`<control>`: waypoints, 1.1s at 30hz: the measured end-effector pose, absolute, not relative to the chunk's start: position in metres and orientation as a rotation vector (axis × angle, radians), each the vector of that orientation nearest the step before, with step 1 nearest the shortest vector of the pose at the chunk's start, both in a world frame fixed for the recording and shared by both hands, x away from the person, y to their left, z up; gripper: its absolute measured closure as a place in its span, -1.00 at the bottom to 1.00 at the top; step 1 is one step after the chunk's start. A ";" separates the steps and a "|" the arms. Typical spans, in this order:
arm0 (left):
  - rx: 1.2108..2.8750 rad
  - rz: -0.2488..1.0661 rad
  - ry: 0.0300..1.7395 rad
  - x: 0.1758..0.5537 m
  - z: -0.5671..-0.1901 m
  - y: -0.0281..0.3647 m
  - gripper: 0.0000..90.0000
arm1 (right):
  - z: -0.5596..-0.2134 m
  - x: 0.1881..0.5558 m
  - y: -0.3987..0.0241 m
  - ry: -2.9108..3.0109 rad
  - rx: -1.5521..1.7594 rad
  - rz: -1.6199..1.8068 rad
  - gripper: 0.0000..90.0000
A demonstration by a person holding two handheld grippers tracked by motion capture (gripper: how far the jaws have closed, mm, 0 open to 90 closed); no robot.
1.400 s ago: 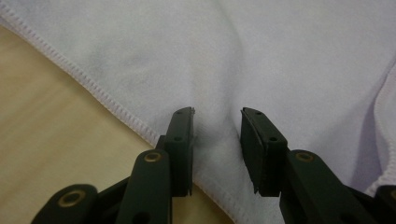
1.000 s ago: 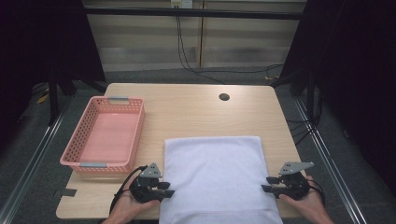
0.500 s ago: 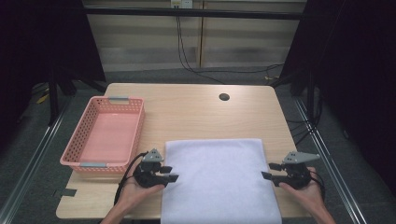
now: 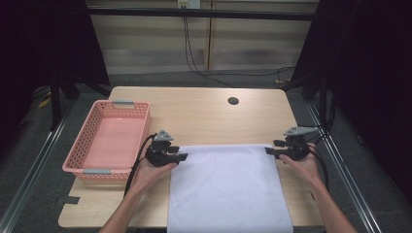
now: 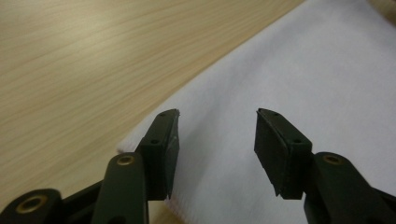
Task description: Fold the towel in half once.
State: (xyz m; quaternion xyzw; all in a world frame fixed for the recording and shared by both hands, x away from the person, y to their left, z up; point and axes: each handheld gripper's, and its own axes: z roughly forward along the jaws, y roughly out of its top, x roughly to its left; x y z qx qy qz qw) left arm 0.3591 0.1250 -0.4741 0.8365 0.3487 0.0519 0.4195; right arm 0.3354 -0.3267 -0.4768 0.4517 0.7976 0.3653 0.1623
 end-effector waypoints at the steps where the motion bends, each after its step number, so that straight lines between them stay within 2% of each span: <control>1: 2.108 0.156 0.873 0.362 -0.473 0.122 0.04 | -0.480 0.340 -0.325 2.283 1.287 1.032 -0.02; 5: 2.128 0.183 0.882 0.372 -0.477 0.119 -0.05 | -0.492 0.356 -0.323 2.287 1.321 1.036 -0.08; 12: 2.130 0.153 0.894 0.373 -0.486 0.126 -0.07 | -0.500 0.359 -0.321 2.312 1.317 0.978 0.03; 16: 2.114 0.174 0.930 0.375 -0.491 0.130 -0.08 | -0.502 0.360 -0.320 2.336 1.315 0.968 0.19; 23: 2.139 0.151 0.923 0.378 -0.497 0.136 -0.10 | -0.502 0.357 -0.320 2.372 1.304 1.013 0.68; 30: 2.173 0.162 0.919 0.379 -0.501 0.133 -0.13 | -0.501 0.356 -0.324 2.371 1.319 1.019 0.79; 31: 2.173 0.160 0.914 0.379 -0.501 0.133 -0.10 | -0.501 0.356 -0.324 2.371 1.325 1.020 0.80; 33: 2.174 0.104 0.877 0.379 -0.501 0.133 0.23 | -0.501 0.356 -0.324 2.371 1.327 1.022 0.81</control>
